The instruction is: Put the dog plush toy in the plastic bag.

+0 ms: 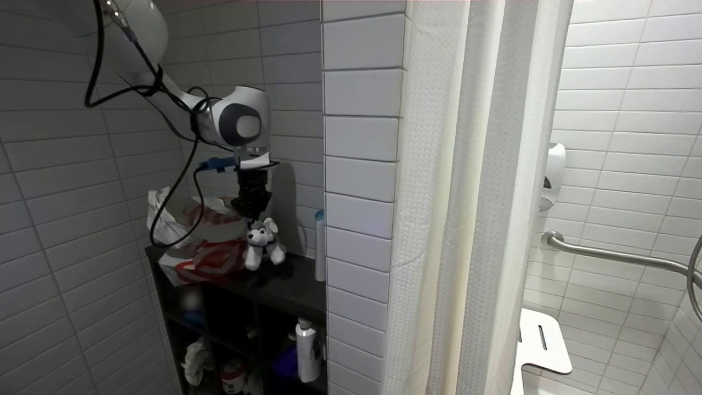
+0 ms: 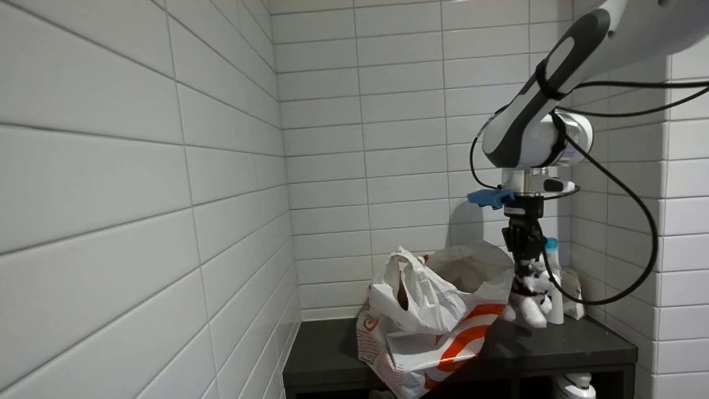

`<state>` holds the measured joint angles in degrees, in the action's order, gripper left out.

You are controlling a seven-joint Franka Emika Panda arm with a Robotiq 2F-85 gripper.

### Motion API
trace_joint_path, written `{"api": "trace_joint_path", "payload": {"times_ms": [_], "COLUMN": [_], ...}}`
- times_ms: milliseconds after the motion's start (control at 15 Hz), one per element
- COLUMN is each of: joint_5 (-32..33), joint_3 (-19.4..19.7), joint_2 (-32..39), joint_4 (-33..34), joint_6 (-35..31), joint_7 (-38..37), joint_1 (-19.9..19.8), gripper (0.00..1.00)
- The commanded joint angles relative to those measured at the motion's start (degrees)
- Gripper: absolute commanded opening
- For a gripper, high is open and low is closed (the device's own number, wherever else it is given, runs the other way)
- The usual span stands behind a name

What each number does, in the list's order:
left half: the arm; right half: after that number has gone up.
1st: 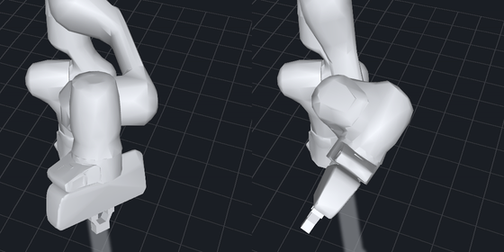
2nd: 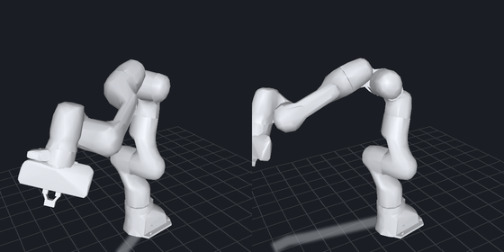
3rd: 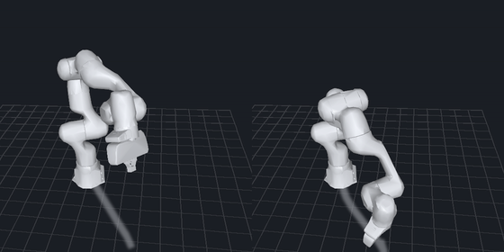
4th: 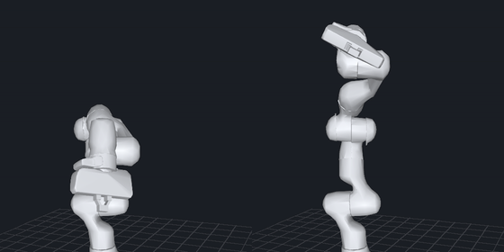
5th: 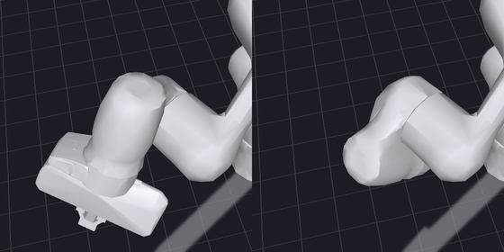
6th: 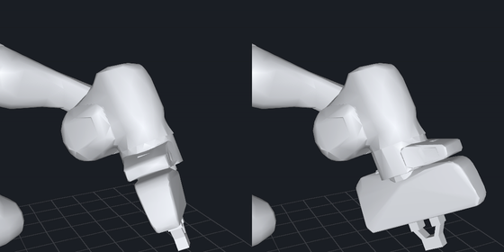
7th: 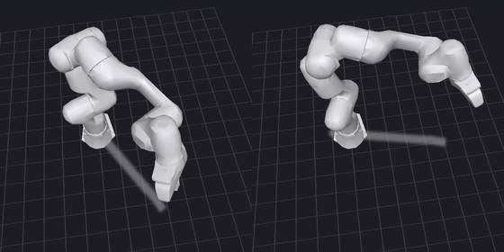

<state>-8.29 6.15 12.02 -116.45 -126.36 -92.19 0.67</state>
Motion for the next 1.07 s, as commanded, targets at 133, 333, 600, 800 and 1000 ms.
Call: {"api": "trace_joint_path", "payload": {"times_ms": [133,333,600,800,1000], "joint_5": [-0.9,-0.1,1.4,2.2,2.3], "joint_3": [0.4,0.2,-0.8,-1.8,-2.7], "joint_2": [-11.1,-16.4,-23.8,-29.4,-33.1], "joint_4": [-10.7,-14.1,-16.5,-17.3,-17.3], "joint_6": [-4.9,-6.2,-6.1,-5.1,-4.5], "joint_7": [2.7,4.1,6.2,7.3,8.7], "joint_1": [-2.9,-4.0,-4.7,-5.4,-6.0], "gripper": [0.02,0.02,0.02,0.02,0.02]}}
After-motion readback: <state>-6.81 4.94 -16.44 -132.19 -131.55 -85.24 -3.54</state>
